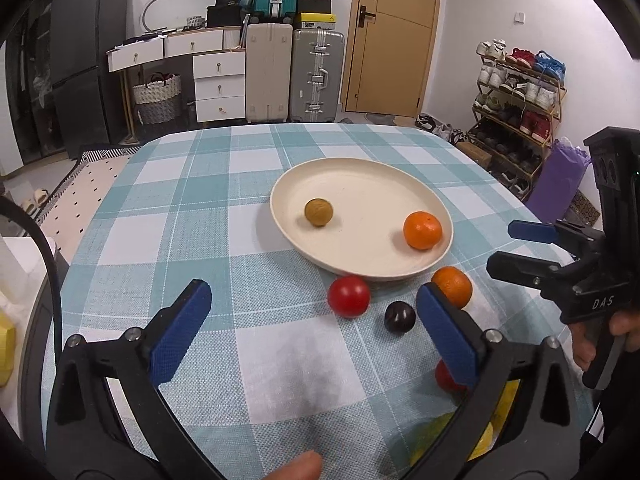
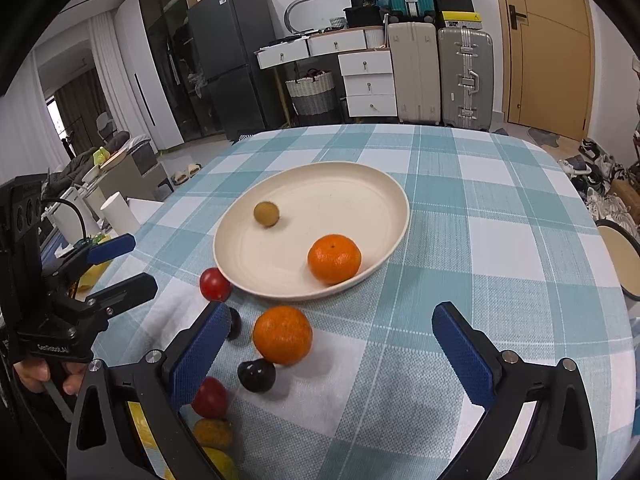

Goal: Organize fruits
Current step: 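Grasp the second tangerine with the right gripper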

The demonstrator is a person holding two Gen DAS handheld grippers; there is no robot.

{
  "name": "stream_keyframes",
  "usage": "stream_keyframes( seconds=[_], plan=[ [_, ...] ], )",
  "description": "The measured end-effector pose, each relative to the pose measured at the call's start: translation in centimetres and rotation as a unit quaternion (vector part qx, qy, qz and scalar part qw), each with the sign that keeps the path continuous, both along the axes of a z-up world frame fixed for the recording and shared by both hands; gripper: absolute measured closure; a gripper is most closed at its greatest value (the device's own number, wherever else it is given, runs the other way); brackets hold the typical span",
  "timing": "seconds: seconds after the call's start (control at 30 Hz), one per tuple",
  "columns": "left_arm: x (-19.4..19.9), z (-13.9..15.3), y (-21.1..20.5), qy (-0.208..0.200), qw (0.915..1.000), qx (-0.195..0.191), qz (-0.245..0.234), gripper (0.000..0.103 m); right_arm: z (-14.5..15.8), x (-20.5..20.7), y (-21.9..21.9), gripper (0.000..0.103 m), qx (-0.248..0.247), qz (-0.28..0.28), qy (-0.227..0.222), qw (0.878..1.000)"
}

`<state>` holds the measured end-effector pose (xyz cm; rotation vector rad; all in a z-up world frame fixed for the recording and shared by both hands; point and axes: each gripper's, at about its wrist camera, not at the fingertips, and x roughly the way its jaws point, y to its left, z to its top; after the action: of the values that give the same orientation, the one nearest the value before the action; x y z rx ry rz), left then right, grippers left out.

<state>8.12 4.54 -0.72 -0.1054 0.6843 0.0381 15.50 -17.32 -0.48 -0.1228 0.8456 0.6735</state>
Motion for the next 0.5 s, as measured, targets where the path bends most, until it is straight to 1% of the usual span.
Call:
stream_keyframes(
  seconds=[0.37,0.5],
  plan=[
    [0.8,-1.4,0.0,0.025,0.9996,0.002,0.009,0.001,-1.4,-0.3,0.4,0.0,-0.014,0.006,0.03,0.999],
    [1.1,-1.9,0.0,0.031,0.9995,0.0,0.009,0.001,-2.0,-0.1,0.8,0.0,-0.015,0.013,0.05,0.999]
  ],
)
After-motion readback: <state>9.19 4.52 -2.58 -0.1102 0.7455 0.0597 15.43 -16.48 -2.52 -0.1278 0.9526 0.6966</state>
